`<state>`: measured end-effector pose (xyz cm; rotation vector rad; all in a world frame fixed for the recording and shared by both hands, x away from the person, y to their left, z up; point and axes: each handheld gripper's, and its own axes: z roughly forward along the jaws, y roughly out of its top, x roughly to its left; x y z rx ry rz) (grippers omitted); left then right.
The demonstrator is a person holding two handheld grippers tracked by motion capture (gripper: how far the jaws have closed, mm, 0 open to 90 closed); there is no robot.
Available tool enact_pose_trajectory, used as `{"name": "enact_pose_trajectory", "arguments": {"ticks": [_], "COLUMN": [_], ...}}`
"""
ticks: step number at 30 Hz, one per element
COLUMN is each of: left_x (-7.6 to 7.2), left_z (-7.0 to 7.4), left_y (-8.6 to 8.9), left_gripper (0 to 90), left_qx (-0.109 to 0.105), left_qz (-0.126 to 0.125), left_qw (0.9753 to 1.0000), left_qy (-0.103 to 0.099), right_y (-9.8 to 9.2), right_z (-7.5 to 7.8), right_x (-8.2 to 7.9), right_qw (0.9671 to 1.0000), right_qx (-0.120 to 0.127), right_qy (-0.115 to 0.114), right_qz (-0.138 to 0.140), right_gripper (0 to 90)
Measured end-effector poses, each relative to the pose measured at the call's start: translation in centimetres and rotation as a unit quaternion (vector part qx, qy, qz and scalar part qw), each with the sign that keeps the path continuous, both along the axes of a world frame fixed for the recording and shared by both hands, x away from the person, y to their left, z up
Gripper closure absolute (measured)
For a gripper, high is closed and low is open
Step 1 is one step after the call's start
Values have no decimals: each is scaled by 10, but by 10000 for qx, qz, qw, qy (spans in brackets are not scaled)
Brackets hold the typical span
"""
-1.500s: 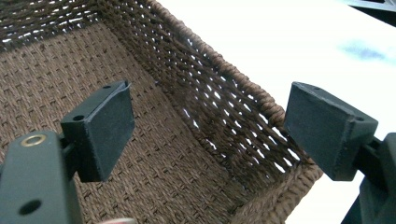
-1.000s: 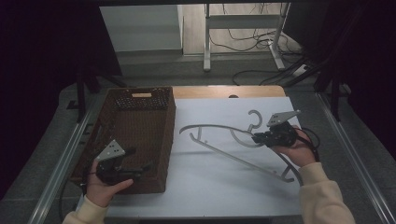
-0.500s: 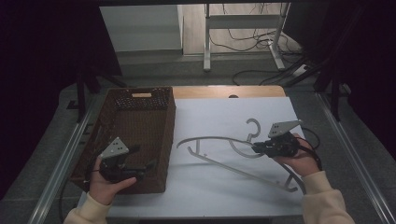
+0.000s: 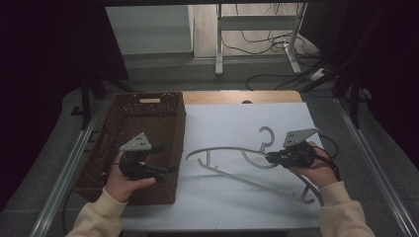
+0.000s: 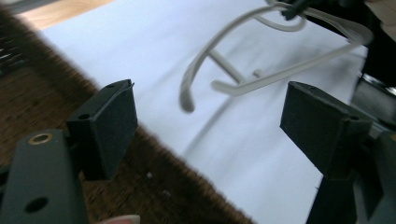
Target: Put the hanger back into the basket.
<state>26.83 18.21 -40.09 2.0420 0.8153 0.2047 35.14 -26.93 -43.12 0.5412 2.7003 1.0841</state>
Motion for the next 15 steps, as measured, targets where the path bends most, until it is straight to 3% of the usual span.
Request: {"name": "enact_pose_trajectory", "arguments": {"ticks": [9,15], "left_x": [26,37], "left_z": [9,10], "left_y": [-33,-49], "left_gripper": [203,208], "left_qx": [307,385], "left_qz": [-336,-428], "left_qw": [9987,9977], "left_qy": [212,348], "right_y": [3,4], "right_z": [1,1], "right_x": [-3,-5], "right_qw": [9998,9996], "right_qx": [-23,-15], "right_qy": [1,-24], "right_qz": [176,268], "right_gripper": [821,821]}}
